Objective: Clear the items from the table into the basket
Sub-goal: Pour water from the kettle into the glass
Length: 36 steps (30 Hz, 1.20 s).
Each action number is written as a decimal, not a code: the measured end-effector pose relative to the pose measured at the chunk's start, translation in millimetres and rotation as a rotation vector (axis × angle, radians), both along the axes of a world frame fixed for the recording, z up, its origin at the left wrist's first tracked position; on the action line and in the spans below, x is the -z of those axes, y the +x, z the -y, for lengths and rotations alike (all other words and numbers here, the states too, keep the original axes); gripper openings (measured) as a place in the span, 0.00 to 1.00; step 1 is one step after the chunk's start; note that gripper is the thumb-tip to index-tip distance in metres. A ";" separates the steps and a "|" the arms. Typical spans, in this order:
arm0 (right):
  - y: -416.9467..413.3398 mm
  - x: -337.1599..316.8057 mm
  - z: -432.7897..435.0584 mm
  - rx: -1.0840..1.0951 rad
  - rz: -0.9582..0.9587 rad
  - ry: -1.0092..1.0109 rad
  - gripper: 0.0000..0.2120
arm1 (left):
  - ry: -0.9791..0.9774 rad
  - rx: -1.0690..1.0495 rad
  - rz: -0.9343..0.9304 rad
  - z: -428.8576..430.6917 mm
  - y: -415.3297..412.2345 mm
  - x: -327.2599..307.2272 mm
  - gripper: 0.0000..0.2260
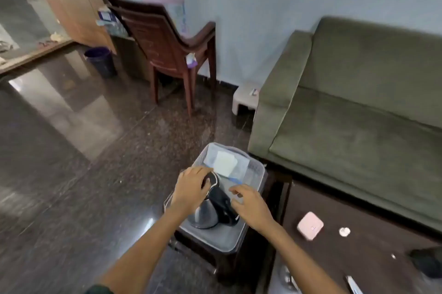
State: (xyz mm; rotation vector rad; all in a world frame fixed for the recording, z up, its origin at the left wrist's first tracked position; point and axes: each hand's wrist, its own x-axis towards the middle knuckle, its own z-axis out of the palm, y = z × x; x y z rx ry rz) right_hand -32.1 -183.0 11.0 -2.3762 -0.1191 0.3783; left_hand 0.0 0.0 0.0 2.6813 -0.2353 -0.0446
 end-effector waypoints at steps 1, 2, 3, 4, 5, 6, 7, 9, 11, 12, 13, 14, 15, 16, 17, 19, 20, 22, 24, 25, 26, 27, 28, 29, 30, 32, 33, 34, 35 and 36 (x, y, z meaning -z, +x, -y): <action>-0.8 16.6 -6.3 0.006 -0.051 0.019 0.18 | 0.017 -0.018 -0.030 -4.4 -2.1 13.3 0.16; 0.1 25.6 -9.4 0.010 -0.077 0.029 0.21 | 0.023 -0.051 0.001 -5.4 -1.7 21.8 0.18; -1.1 33.8 -11.2 0.011 -0.095 0.027 0.23 | 0.039 -0.070 0.006 -5.8 -5.1 30.2 0.19; -1.5 42.7 -13.9 0.024 -0.121 0.023 0.24 | 0.064 -0.083 0.003 -7.5 -8.0 39.5 0.20; -0.1 51.7 -16.1 0.039 -0.140 0.023 0.22 | 0.065 -0.073 0.005 -7.4 -7.7 43.7 0.20; 0.4 59.2 -19.4 0.060 -0.169 0.047 0.19 | 0.048 -0.050 0.021 -7.5 -7.0 48.7 0.20; 2.1 63.7 -22.1 0.093 -0.204 0.092 0.17 | 0.035 -0.036 0.034 -7.6 -5.6 49.8 0.20; 7.4 67.8 -27.7 0.174 -0.254 0.173 0.14 | 0.027 -0.020 0.062 -8.6 -2.7 50.6 0.22; 11.4 71.3 -29.8 0.243 -0.288 0.244 0.12 | 0.050 -0.007 0.061 -8.9 -2.7 52.2 0.21; 11.9 70.5 -30.2 0.263 -0.301 0.288 0.12 | 0.052 0.002 0.062 -8.3 -2.2 52.9 0.21; 12.0 71.0 -30.5 0.276 -0.317 0.331 0.12 | 0.041 -0.003 0.059 -8.7 -2.5 54.1 0.21; 11.0 70.7 -31.0 0.293 -0.330 0.376 0.12 | 0.024 -0.009 0.055 -9.3 -3.0 54.7 0.21; 9.8 70.9 -31.2 0.313 -0.331 0.410 0.12 | 0.009 -0.012 0.049 -9.6 -3.5 54.0 0.21; 8.9 67.9 -30.6 0.334 -0.326 0.436 0.13 | -0.011 -0.021 0.045 -8.8 -3.6 52.2 0.21; 8.5 64.7 -30.4 0.350 -0.321 0.457 0.13 | -0.028 -0.027 0.038 -9.0 -4.2 49.2 0.21; 8.2 55.9 -26.2 0.374 -0.318 0.510 0.13 | -0.079 -0.038 0.047 -7.0 -5.6 38.7 0.21; 7.4 49.9 -22.6 0.373 -0.308 0.529 0.13 | -0.115 -0.041 0.077 -5.5 -6.9 31.2 0.20; 3.9 33.6 -7.5 0.365 -0.275 0.549 0.13 | -0.189 -0.045 0.168 4.7 -11.3 9.3 0.20; -2.1 12.8 15.8 0.350 -0.232 0.558 0.12 | -0.264 -0.068 0.273 20.2 -17.8 -15.2 0.20; -5.1 2.2 26.5 0.337 -0.211 0.562 0.12 | -0.302 -0.084 0.314 26.5 -21.6 -26.5 0.19; -10.7 -11.2 42.5 0.331 -0.186 0.565 0.12 | -0.340 -0.085 0.356 38.1 -27.0 -39.1 0.19; -16.3 -23.6 57.0 0.326 -0.158 0.564 0.11 | -0.378 -0.076 0.400 47.9 -32.3 -49.2 0.18; -22.7 -35.3 71.8 0.329 -0.133 0.559 0.11 | -0.411 -0.062 0.444 58.4 -37.3 -58.2 0.18; -32.9 -46.4 91.0 0.340 -0.102 0.541 0.11 | -0.445 -0.044 0.489 73.5 -45.2 -65.3 0.17; -41.0 -56.6 107.8 0.350 -0.076 0.520 0.11 | -0.478 -0.030 0.528 86.1 -51.3 -70.6 0.16; -61.6 -71.8 148.0 0.378 -0.032 0.477 0.10 | -0.561 -0.021 0.564 116.6 -66.7 -74.1 0.15; -70.2 -76.8 166.7 0.397 -0.019 0.463 0.10 | -0.589 -0.026 0.557 128.6 -73.0 -72.3 0.15; -80.0 -81.0 188.5 0.411 -0.002 0.432 0.10 | -0.602 -0.037 0.543 143.9 -80.6 -66.8 0.14; -87.7 -84.5 207.8 0.417 0.014 0.401 0.10 | -0.594 -0.047 0.519 155.4 -87.0 -60.2 0.14; -96.3 -86.5 229.2 0.420 0.027 0.363 0.10 | -0.578 -0.060 0.478 169.7 -96.0 -50.2 0.14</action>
